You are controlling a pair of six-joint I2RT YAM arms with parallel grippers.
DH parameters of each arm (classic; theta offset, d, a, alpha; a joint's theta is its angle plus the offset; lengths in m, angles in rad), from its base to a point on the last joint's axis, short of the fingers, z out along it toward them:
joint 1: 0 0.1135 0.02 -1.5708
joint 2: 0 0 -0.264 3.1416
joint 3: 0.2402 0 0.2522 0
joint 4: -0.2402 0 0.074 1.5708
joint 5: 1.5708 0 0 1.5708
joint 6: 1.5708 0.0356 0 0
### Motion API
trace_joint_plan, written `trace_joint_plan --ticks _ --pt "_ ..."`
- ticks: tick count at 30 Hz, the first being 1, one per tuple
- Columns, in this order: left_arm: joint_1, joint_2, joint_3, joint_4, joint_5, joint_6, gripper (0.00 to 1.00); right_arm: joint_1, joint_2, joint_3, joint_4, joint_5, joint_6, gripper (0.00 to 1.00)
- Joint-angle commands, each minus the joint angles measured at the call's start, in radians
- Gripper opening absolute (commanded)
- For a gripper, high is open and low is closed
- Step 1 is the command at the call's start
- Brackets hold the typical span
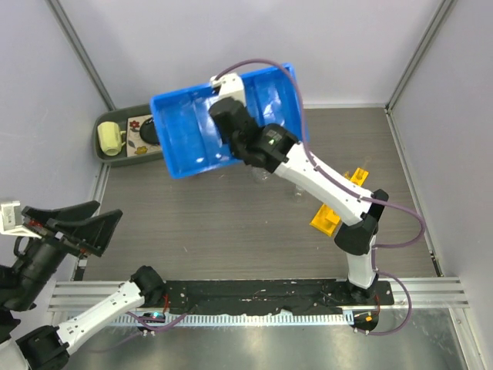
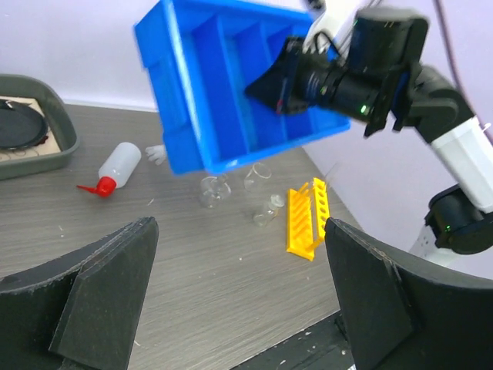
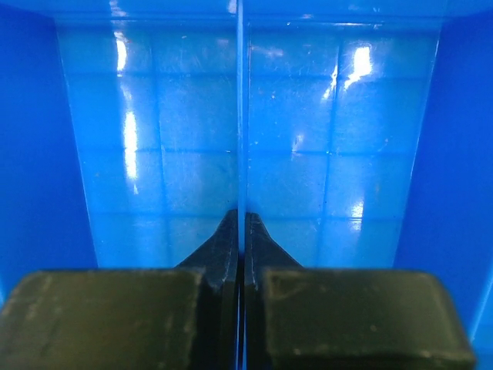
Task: Organize the chemistry lab equipment
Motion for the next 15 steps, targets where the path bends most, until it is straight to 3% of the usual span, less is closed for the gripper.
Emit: trace_joint_plan --ticks 1,9,15 --pt "0.005 -0.001 0.010 -0.040 0.034 -0.026 0.94 0.091 -0.082 -0.045 0.040 0.042 0.150 0.01" --pt "0.003 -0.016 0.020 -0.065 0.040 -0.022 0.93 0.226 0.070 0.004 0.023 0.018 0.333 0.01" --pt "0.003 -0.025 0.014 -0.071 0.054 -0.003 0.93 0.240 0.192 0.034 0.023 -0.044 0.463 0.01"
